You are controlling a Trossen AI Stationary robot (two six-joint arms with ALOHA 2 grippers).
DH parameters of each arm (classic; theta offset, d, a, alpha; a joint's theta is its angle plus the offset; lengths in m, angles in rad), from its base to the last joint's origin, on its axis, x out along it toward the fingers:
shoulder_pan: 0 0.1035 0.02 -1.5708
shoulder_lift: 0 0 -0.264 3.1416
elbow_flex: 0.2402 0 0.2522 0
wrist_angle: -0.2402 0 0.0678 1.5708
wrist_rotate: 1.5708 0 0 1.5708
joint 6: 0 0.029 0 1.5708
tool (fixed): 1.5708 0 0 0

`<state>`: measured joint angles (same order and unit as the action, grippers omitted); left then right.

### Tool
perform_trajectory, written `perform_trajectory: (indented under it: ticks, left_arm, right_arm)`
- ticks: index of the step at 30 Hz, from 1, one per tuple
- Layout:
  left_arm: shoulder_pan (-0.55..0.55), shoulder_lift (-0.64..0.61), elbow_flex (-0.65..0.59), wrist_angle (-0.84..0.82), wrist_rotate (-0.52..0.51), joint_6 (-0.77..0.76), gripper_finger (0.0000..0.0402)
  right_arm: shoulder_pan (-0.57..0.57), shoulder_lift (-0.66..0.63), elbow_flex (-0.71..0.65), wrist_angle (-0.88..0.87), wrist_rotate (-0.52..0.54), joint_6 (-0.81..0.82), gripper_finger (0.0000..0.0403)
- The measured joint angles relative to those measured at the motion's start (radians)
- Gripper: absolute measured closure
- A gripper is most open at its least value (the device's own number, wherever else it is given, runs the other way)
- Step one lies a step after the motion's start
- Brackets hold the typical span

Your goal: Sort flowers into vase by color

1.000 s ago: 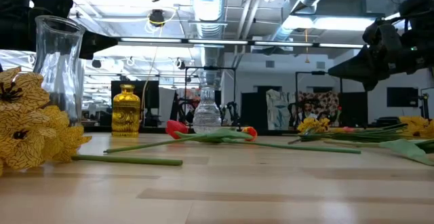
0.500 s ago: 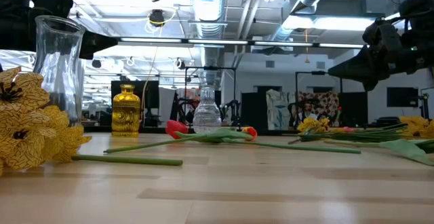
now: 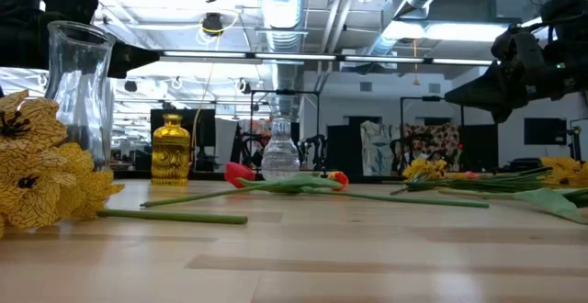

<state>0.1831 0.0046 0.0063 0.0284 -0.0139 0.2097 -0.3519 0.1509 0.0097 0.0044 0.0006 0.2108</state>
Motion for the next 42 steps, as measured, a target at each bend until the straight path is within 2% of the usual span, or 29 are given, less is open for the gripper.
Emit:
perform_trajectory:
  ticks: [7,11,16,25,28,33,38,42]
  left_arm:
    - [0.0,0.0,0.0,0.0,-0.003,-0.106,0.0401]
    - [0.0,0.0,0.009,-0.011,-0.095,-0.259,0.0386]
    - [0.0,0.001,0.063,-0.058,-0.195,-0.351,0.032]
    - [0.0,0.004,0.139,-0.161,-0.203,-0.431,0.0167]
    - [0.0,0.016,0.189,-0.233,-0.203,-0.485,0.0138]
    - [0.0,0.083,0.309,-0.406,-0.203,-0.568,0.0129]
    - [0.0,0.209,0.454,-0.568,-0.196,-0.577,0.0137]
    - [0.0,0.326,0.55,-0.636,-0.091,-0.556,0.0141]
  right_arm:
    - [0.0,0.0,0.0,0.0,0.0,0.0,0.0367]
    - [0.0,0.0,0.0,0.0,0.0,0.0,0.0367]
    - [0.0,0.0,0.0,0.0,0.0,0.0,0.0367]
    - [0.0,0.0,0.0,0.0,0.0,0.0,0.0367]
    - [0.0,0.0,0.0,0.0,0.0,0.0,0.0367]
    - [0.0,0.0,0.0,0.0,0.0,0.0,0.0367]
    - [0.0,0.0,0.0,0.0,0.0,0.0,0.0367]
    - [0.0,0.0,0.0,0.0,0.0,0.0,0.0367]
